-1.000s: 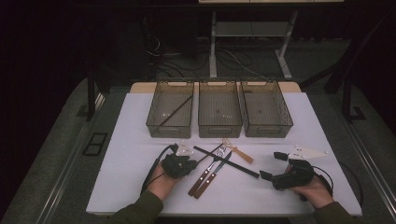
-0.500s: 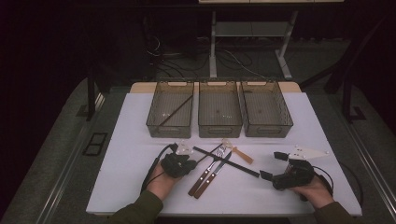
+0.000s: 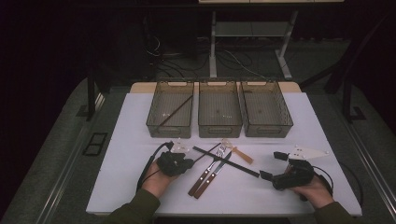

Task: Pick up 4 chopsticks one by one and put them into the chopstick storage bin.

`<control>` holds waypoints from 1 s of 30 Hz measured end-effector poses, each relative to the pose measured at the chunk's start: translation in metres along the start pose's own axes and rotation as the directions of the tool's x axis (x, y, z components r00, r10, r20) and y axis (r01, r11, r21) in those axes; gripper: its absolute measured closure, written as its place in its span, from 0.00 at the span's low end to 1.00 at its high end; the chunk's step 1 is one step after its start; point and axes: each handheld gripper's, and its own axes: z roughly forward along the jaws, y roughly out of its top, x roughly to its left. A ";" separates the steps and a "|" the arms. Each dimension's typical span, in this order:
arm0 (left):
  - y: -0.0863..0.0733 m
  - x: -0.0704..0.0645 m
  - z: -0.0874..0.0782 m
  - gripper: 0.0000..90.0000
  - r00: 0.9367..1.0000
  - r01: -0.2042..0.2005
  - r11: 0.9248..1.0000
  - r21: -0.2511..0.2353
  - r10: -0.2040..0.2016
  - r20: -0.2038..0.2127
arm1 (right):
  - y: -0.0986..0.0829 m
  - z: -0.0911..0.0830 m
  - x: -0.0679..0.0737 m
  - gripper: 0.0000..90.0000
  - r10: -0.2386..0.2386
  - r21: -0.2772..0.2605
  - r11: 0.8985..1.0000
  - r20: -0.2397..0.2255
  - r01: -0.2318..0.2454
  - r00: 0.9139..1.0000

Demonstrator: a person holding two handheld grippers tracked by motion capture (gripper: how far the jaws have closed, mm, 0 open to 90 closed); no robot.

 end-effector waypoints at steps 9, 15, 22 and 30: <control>0.002 -0.001 -0.005 0.95 0.999 -0.034 0.999 -0.004 0.034 0.040 | 0.000 -0.001 -0.001 0.03 0.010 -0.002 1.000 0.000 -0.010 1.000; 0.007 -0.001 -0.014 0.95 0.997 -0.066 0.998 -0.022 0.067 0.046 | 0.000 -0.002 0.000 0.03 0.011 -0.007 1.000 0.002 -0.011 1.000; 0.009 0.002 -0.023 0.95 0.995 -0.072 0.996 -0.047 0.075 0.069 | 0.000 -0.001 0.000 0.03 0.009 -0.004 1.000 -0.003 -0.009 1.000; 0.013 0.009 -0.031 0.95 0.995 -0.052 0.996 -0.077 0.058 0.081 | 0.000 -0.001 0.000 0.03 0.005 -0.006 1.000 -0.002 -0.005 1.000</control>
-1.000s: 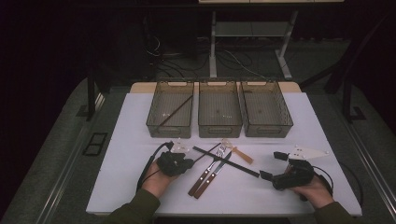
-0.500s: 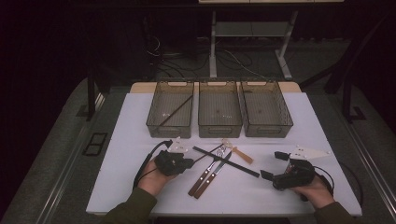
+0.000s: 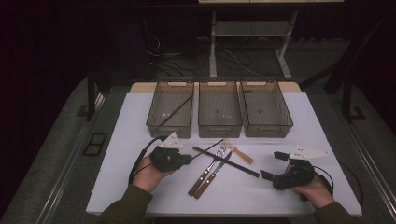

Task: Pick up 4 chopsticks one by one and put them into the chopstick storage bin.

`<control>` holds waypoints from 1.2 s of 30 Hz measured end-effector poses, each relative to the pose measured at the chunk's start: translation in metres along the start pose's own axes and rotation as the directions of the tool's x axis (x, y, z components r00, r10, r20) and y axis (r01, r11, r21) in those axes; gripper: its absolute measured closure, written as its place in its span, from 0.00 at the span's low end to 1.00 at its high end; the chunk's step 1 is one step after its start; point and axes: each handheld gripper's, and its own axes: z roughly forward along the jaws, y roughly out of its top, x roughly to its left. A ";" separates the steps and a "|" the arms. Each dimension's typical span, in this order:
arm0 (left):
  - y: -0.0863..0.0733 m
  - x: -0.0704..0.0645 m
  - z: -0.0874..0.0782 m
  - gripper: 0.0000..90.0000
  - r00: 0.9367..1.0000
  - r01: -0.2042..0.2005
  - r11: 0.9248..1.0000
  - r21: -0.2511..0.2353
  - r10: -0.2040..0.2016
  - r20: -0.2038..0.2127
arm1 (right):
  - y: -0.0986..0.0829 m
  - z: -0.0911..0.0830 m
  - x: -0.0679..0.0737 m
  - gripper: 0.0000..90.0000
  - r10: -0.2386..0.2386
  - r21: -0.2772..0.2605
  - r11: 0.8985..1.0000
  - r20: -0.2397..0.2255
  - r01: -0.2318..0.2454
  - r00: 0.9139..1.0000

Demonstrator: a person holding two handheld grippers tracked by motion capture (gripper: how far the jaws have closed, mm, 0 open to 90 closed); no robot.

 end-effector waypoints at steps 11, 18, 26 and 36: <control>0.008 0.008 -0.006 0.95 1.000 0.015 0.999 -0.032 -0.015 0.005 | 0.000 0.000 -0.001 0.03 0.004 -0.001 1.000 0.004 -0.004 1.000; 0.014 0.012 -0.011 0.95 1.000 0.018 0.998 -0.055 -0.018 0.006 | 0.000 0.000 0.000 0.03 0.002 -0.002 1.000 0.001 -0.002 1.000; 0.022 0.020 -0.017 0.95 1.000 0.017 0.996 -0.083 -0.017 0.010 | 0.000 0.000 -0.001 0.03 0.004 -0.001 1.000 0.004 -0.004 1.000; 0.030 0.040 -0.024 0.95 0.999 0.030 0.993 -0.117 -0.032 -0.016 | 0.000 0.000 0.001 0.03 0.008 -0.006 1.000 -0.005 -0.008 1.000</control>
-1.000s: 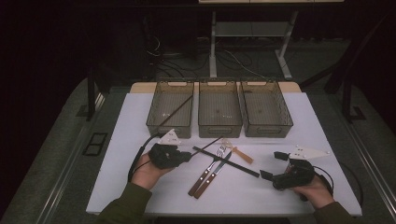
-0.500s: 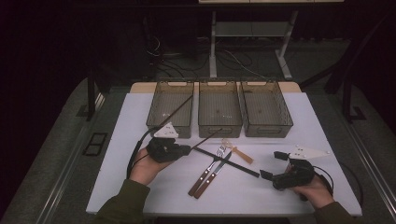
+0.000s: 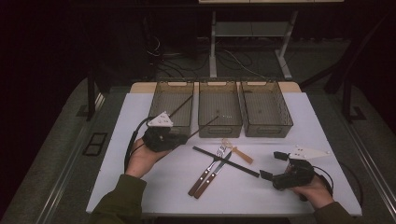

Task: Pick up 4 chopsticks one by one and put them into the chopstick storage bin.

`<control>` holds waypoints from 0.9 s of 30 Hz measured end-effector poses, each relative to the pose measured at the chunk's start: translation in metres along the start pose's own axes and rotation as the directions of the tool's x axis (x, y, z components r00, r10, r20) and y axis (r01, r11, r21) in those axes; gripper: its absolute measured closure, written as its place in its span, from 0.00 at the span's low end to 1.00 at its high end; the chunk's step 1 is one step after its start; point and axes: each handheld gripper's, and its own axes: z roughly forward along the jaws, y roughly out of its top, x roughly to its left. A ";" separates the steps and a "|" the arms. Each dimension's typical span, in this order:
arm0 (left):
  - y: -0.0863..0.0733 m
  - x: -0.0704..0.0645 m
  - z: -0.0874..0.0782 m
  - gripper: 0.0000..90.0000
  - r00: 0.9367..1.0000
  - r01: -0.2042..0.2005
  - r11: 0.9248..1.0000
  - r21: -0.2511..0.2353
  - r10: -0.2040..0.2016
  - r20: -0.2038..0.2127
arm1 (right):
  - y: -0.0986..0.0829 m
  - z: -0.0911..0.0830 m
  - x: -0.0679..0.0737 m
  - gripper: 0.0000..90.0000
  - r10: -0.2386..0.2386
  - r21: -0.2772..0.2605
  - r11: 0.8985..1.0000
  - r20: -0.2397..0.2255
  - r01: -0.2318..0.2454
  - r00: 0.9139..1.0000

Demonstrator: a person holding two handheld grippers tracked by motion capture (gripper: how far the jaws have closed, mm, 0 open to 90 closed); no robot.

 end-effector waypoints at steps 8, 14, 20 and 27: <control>0.005 0.010 -0.006 0.95 1.000 0.017 0.999 -0.037 -0.018 -0.019 | 0.000 0.000 0.000 0.03 0.001 0.001 1.000 0.002 -0.001 1.000; 0.011 0.016 -0.009 0.95 0.999 0.016 0.999 -0.045 -0.018 -0.042 | 0.000 0.000 0.000 0.03 0.003 0.001 1.000 0.002 -0.003 1.000; 0.024 0.024 -0.011 0.95 0.997 0.016 0.999 -0.049 -0.020 -0.075 | 0.000 -0.001 0.000 0.03 0.010 0.003 1.000 0.002 -0.010 1.000; 0.039 0.036 -0.015 0.95 0.994 0.019 0.999 -0.049 -0.024 -0.109 | 0.000 -0.001 0.000 0.03 0.002 -0.005 1.000 0.004 -0.002 1.000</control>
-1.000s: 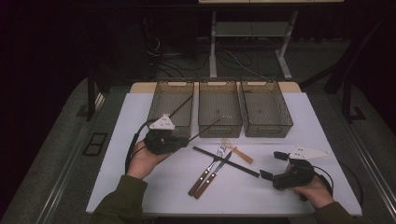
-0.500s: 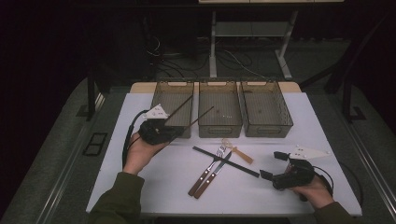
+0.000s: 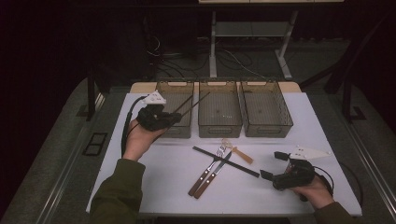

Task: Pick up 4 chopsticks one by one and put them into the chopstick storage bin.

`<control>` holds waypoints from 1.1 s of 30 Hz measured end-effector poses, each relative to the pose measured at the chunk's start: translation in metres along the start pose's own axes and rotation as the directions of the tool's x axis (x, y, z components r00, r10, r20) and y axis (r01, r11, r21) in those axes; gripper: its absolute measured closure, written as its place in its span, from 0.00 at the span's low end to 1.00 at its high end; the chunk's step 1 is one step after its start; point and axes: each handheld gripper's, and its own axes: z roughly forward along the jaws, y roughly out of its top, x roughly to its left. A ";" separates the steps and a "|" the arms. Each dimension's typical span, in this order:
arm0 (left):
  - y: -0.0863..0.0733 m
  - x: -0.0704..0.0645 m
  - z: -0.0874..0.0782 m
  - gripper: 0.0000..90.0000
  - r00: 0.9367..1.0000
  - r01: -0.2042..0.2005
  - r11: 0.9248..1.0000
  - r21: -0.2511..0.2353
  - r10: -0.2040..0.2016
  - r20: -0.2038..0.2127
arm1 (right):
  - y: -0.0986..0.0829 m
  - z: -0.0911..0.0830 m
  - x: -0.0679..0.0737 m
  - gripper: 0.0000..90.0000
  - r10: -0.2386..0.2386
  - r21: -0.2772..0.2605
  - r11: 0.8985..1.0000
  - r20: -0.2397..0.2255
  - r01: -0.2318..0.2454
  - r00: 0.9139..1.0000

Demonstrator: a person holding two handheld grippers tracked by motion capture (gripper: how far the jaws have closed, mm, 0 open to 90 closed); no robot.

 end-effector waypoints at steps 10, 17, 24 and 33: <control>0.018 0.019 0.004 0.95 0.999 0.013 1.000 -0.002 -0.013 -0.047 | 0.000 0.000 0.000 0.03 0.001 -0.001 1.000 -0.002 -0.001 1.000; 0.020 0.033 0.011 0.95 0.997 0.032 0.999 -0.022 -0.034 -0.074 | 0.000 0.000 0.001 0.03 0.000 -0.002 1.000 -0.001 0.000 1.000; 0.021 0.049 0.017 0.95 0.993 0.051 0.998 -0.036 -0.055 -0.108 | 0.000 -0.001 0.001 0.03 0.003 -0.004 1.000 -0.005 -0.003 1.000; 0.021 0.067 0.032 0.95 0.980 0.105 0.994 -0.017 -0.106 -0.171 | 0.000 -0.001 0.001 0.03 -0.002 -0.007 1.000 -0.009 0.002 1.000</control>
